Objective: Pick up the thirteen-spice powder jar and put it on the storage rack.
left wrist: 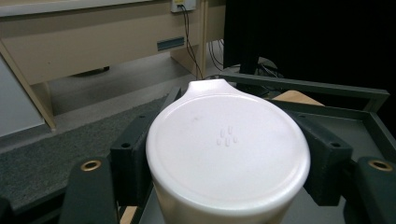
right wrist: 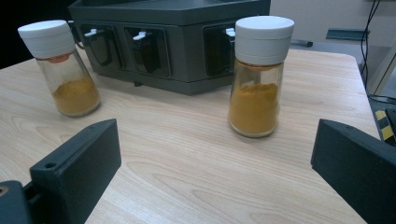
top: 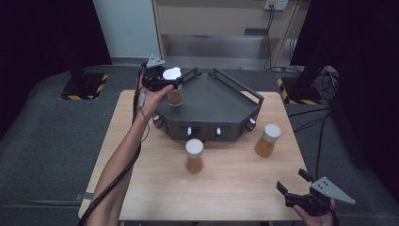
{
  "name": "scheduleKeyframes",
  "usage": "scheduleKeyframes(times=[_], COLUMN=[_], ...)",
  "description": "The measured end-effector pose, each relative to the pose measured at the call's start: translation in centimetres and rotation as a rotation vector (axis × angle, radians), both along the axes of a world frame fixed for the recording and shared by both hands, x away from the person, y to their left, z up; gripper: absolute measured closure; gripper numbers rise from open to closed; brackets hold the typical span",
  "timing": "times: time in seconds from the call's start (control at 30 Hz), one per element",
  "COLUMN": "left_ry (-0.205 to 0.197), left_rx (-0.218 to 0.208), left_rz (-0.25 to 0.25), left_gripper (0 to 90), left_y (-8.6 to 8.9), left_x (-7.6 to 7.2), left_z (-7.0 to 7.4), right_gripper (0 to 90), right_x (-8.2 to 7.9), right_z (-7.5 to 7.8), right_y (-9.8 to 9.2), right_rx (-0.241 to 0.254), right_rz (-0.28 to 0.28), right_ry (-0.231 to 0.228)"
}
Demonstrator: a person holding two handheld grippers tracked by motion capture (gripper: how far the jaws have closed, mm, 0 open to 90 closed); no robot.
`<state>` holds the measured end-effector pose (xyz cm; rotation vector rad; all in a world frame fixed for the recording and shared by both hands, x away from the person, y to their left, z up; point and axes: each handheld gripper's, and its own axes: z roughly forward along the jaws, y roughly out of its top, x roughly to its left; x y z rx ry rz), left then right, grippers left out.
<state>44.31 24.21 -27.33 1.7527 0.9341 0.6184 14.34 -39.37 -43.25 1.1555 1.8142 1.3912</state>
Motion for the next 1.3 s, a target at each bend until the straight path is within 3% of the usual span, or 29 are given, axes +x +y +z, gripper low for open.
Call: scheduleKeyframes(times=[0.5, 1.3], left_ry=[0.029, 0.004], left_rx=[0.001, 0.009], left_rz=[0.035, 0.03], left_gripper=[30.1, 30.1], left_y=[0.1, -0.5], left_x=[0.3, 0.1], left_z=[-2.0, -2.8], right_gripper=[1.5, 1.7], right_x=[0.0, 0.0], right_z=[0.0, 0.0], right_y=[0.0, 0.0], right_rx=[0.001, 0.002], right_rz=[0.001, 0.004], right_ry=[0.001, 0.002])
